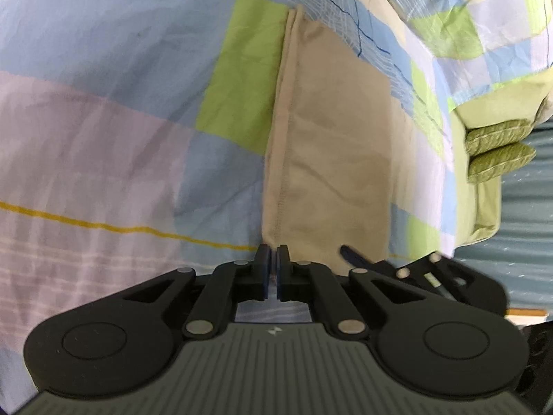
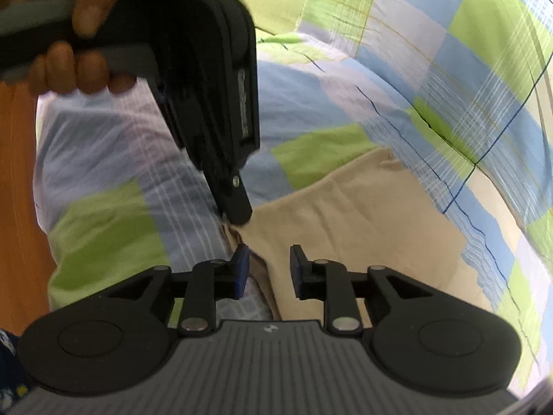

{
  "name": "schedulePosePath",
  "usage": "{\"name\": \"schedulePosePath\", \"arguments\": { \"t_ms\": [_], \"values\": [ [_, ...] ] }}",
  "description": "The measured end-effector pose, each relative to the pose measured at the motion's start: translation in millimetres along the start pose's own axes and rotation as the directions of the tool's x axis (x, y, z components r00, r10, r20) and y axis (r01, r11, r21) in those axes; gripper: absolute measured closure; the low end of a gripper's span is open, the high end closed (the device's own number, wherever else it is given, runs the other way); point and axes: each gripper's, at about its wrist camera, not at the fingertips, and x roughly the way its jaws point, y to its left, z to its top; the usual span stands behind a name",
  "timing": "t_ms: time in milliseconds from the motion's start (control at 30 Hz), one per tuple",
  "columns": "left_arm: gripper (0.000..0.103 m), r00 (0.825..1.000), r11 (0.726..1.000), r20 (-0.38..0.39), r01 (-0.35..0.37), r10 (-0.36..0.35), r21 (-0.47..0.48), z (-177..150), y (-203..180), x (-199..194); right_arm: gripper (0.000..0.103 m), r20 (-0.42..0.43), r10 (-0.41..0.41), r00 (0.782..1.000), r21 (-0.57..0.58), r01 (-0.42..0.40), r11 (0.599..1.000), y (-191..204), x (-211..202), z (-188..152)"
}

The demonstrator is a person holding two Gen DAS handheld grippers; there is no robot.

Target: Fold clothes

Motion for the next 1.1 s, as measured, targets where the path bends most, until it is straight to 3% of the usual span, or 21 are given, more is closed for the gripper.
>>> {"name": "schedulePosePath", "arguments": {
  "t_ms": [267,500,533,567,600,633,733,833,933,1100],
  "values": [
    [0.103,0.995,0.993,0.030,0.093,-0.091,-0.074,4.6,-2.2,-10.6,0.081,-0.001,0.019,1.000,0.027,-0.019,0.999,-8.0,5.5,-0.5],
    [0.103,0.993,0.988,0.043,0.115,-0.111,-0.099,8.5,-5.9,-12.6,0.082,0.019,0.027,0.999,0.032,-0.027,0.999,-2.5,9.9,2.8],
    [0.103,0.994,0.989,0.039,0.109,-0.106,-0.102,8.9,-5.3,-10.7,0.087,0.017,0.021,1.000,0.033,-0.021,0.999,-2.8,11.3,3.2],
    [0.103,0.995,0.989,0.033,0.101,-0.098,-0.108,9.1,-3.9,-8.4,0.102,0.009,0.006,1.000,0.034,-0.007,0.999,-2.1,14.2,3.5],
    [0.103,0.995,0.988,0.028,0.098,-0.096,-0.117,9.3,-2.5,-7.3,0.101,0.001,-0.005,1.000,0.038,0.005,0.999,-2.0,17.2,3.4],
    [0.101,0.995,0.986,0.017,0.096,-0.094,-0.136,9.0,0.9,-4.7,0.101,0.002,-0.010,1.000,0.038,0.010,0.999,-1.9,17.7,3.2],
    [0.077,0.994,0.979,0.003,0.104,-0.105,-0.176,7.1,6.7,-0.4,0.101,0.007,-0.011,1.000,0.025,0.011,1.000,-0.1,17.3,2.5],
    [0.081,0.994,0.977,-0.005,0.103,-0.106,-0.187,4.7,7.0,6.3,0.101,0.010,-0.015,1.000,-0.005,0.015,1.000,2.7,16.7,1.4],
    [0.103,0.996,0.980,-0.005,0.083,-0.086,-0.178,2.4,7.8,10.0,0.100,-0.009,-0.029,1.000,-0.014,0.029,0.999,2.6,19.1,0.8],
    [0.103,0.997,0.984,0.009,0.083,-0.082,-0.155,1.3,7.0,8.1,0.100,-0.026,-0.050,0.998,-0.027,0.049,0.998,2.9,15.9,-8.6]
  ]
}}
